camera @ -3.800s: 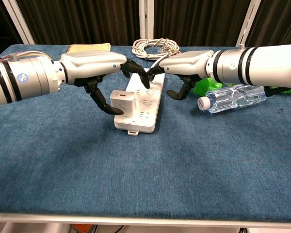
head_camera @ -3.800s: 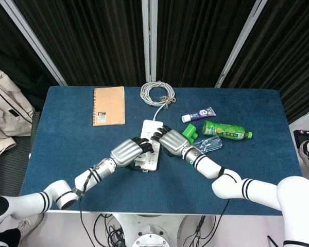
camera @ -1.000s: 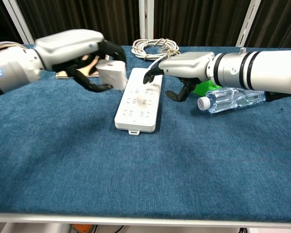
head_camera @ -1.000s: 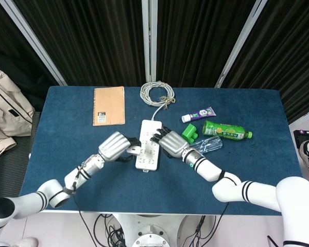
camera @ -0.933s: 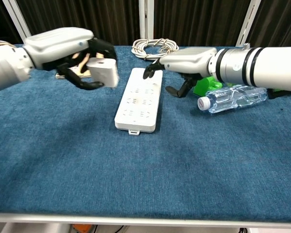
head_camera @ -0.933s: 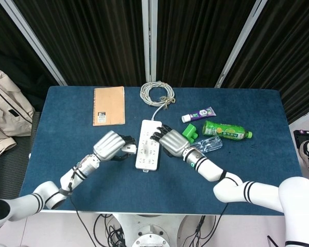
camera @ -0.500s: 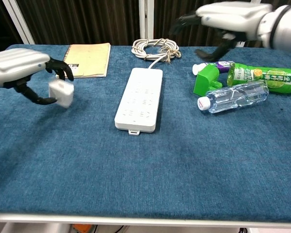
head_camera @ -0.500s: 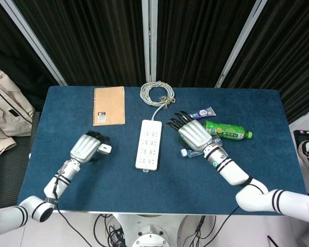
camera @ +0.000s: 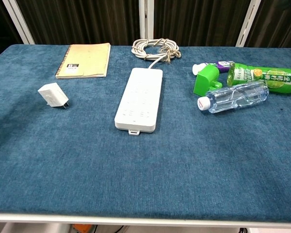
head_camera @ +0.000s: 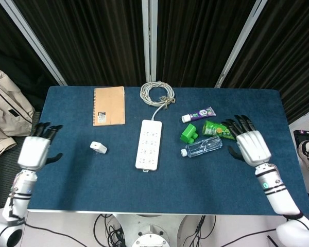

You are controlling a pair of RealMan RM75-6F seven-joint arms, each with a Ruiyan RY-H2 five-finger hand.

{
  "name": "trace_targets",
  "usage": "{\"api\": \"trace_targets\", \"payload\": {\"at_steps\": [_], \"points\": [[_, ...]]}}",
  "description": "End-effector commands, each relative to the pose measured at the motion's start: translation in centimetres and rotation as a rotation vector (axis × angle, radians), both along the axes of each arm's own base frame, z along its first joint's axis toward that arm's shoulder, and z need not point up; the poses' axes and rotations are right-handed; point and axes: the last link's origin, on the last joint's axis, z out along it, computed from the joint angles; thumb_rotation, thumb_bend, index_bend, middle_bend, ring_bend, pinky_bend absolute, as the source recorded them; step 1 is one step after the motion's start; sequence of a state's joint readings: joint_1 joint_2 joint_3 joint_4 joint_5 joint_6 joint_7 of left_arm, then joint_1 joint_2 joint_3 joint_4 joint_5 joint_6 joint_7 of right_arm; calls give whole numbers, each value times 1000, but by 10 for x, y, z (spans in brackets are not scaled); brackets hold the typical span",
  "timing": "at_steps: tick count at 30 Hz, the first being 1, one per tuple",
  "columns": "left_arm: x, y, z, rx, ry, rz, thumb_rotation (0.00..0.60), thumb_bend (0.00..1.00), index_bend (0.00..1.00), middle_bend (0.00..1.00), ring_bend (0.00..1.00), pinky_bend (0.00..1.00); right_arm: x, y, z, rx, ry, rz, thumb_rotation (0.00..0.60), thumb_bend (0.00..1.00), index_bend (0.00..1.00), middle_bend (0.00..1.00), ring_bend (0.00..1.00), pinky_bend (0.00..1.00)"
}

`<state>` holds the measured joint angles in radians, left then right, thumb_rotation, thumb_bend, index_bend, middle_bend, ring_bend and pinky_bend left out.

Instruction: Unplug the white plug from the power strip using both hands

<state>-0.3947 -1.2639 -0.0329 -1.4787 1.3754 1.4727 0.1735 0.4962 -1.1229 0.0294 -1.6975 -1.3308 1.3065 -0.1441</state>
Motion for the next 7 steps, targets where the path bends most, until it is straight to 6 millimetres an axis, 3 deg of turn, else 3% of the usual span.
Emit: {"api": "trace_targets", "payload": {"at_steps": [1,7], "points": [[-20,-38,29,89,66,117,600,112,176,247,121,148,-31,38,9,-67,-7,-59,600,298,131,134,0,0],[-24,-78,31,116,72,177,600,112,176,243,121,139,-49,78,6,-133,-54,-95,600,298,123,134,0,0]]}}
